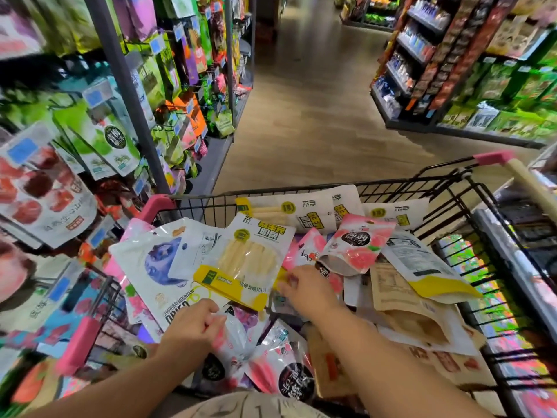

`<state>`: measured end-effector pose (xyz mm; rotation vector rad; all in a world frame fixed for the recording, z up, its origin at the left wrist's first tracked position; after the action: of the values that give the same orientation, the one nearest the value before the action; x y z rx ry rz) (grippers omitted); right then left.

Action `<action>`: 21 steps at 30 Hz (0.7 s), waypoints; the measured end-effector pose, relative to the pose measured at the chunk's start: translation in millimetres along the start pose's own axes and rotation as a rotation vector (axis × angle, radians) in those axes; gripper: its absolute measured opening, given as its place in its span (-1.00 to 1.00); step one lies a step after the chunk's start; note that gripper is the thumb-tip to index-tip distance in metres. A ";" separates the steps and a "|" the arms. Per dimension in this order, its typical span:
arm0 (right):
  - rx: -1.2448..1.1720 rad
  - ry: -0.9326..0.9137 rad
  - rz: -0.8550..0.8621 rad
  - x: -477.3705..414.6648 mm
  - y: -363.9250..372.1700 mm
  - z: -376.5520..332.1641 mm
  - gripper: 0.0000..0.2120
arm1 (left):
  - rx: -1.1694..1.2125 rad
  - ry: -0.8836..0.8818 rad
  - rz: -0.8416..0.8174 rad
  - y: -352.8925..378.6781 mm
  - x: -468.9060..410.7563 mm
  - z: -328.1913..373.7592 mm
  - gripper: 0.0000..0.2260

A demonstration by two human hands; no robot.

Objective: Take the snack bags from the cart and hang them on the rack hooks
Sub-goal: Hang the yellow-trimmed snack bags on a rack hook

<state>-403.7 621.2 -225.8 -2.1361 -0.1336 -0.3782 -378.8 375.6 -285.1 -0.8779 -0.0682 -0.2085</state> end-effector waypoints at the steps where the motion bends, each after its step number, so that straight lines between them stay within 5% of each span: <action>1: -0.137 0.068 -0.067 -6.4 13.0 -4.8 -0.74 | 0.010 -0.029 -0.003 -0.7 -0.1 2.0 -0.83; 4: -0.570 0.318 -0.071 -18.8 38.7 -15.8 -0.30 | 0.047 -0.090 -0.016 -1.6 0.6 5.9 -0.79; 6: -0.770 0.447 0.024 -26.4 47.8 -16.8 -0.18 | 0.064 -0.118 -0.017 -1.6 2.2 5.8 -0.84; 10: -1.022 0.474 0.083 -36.3 58.5 -18.0 -0.73 | 0.102 -0.156 -0.027 -4.2 5.8 6.4 -0.92; 14: -1.157 0.462 0.020 -33.4 60.2 -25.2 -0.94 | 0.215 -0.195 -0.048 -8.9 8.1 7.5 -0.85; 21: -1.230 0.263 0.002 -13.3 33.0 -30.8 -0.83 | 0.594 -0.394 0.056 -24.6 4.1 19.4 -0.59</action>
<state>-415.2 577.9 -240.2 -3.2377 0.3499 -0.8924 -379.4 374.6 -253.6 -0.3159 -0.4495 0.0440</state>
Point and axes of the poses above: each hand's wrist, its own x-axis away from the middle knuckle, its own y-axis out of the palm, z = x × y, the point moved 2 cm from there along -x, towards the middle knuckle, and after that the axes turned 4 degrees about -x, right-handed, at the moved point
